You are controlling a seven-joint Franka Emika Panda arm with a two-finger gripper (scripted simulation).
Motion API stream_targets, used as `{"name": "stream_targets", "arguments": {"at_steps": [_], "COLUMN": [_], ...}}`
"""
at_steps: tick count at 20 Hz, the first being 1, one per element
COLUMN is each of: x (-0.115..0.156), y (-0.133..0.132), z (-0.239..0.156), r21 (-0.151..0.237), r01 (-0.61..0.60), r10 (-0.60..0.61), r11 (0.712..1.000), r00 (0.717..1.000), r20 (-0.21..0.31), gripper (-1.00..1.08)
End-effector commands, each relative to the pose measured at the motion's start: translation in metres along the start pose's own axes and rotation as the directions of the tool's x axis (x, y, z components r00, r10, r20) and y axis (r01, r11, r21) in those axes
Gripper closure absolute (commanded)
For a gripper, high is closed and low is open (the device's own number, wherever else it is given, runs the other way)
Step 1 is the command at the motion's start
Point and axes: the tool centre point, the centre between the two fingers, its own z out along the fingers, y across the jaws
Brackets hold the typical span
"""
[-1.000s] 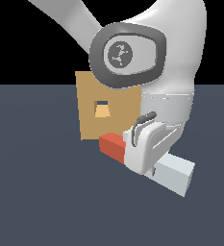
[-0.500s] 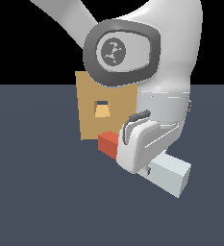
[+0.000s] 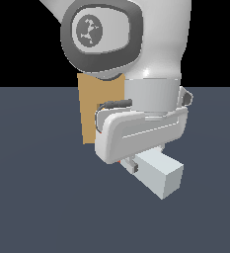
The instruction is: Insert the peg into the horizontal hole in a box.
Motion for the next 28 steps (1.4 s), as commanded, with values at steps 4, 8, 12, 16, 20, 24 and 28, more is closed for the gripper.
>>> {"name": "stream_targets", "arguments": {"at_steps": [4, 8, 12, 16, 20, 24, 28], "x": [0.012, 0.024, 0.035, 0.043, 0.049, 0.053, 0.053], "y": [-0.022, -0.036, -0.046, -0.053, -0.057, -0.059, -0.059], "z": [-0.022, -0.036, -0.046, -0.055, -0.06, -0.063, -0.064], "r21": [-0.006, -0.007, -0.007, -0.007, -0.007, -0.007, -0.007], "r01": [-0.16, -0.268, -0.354, -0.416, -0.457, -0.477, -0.479], "r10": [0.16, 0.268, 0.354, 0.416, 0.457, 0.477, 0.479], "r11": [0.987, 0.963, 0.935, 0.909, 0.89, 0.879, 0.878], "r00": [0.987, 0.963, 0.935, 0.909, 0.89, 0.879, 0.878], "r20": [0.003, 0.002, 0.001, 0.001, 0.001, 0.001, 0.001], "gripper": [1.08, 1.08, 1.08, 1.08, 1.08, 1.08, 1.08]}}
